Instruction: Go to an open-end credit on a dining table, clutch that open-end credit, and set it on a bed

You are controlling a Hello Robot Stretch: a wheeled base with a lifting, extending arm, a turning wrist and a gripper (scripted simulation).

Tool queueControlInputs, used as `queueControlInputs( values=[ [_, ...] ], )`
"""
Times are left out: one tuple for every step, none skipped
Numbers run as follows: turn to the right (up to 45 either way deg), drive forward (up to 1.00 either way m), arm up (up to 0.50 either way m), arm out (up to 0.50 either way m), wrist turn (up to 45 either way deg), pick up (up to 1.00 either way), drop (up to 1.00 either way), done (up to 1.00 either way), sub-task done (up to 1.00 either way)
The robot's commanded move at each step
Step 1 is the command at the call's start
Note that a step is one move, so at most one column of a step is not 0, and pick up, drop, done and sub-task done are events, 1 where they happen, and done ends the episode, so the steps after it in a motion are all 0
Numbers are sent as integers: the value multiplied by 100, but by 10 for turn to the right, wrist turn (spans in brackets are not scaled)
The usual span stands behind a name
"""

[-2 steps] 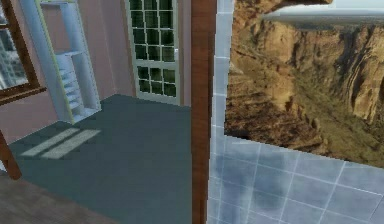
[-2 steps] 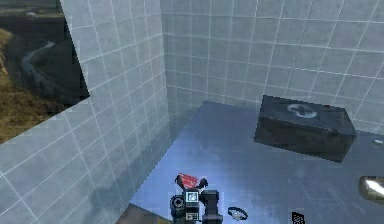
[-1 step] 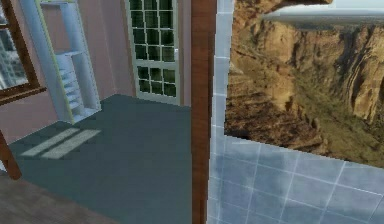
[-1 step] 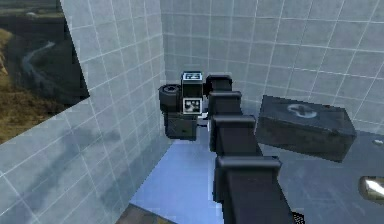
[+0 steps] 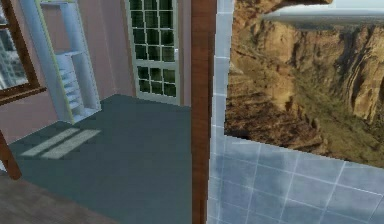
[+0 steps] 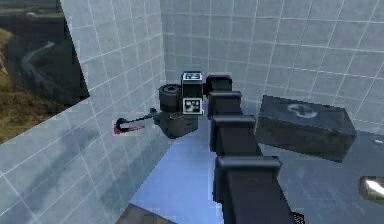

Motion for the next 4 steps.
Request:
queueControlInputs(
  values=[
    [0,0,0,0,-450,0,0,0,0],
    [0,0,0,0,-450,0,0,0,0],
    [0,0,0,0,-30,0,0,0,0],
    [0,0,0,-20,0,0,0,0,0]
  ],
)
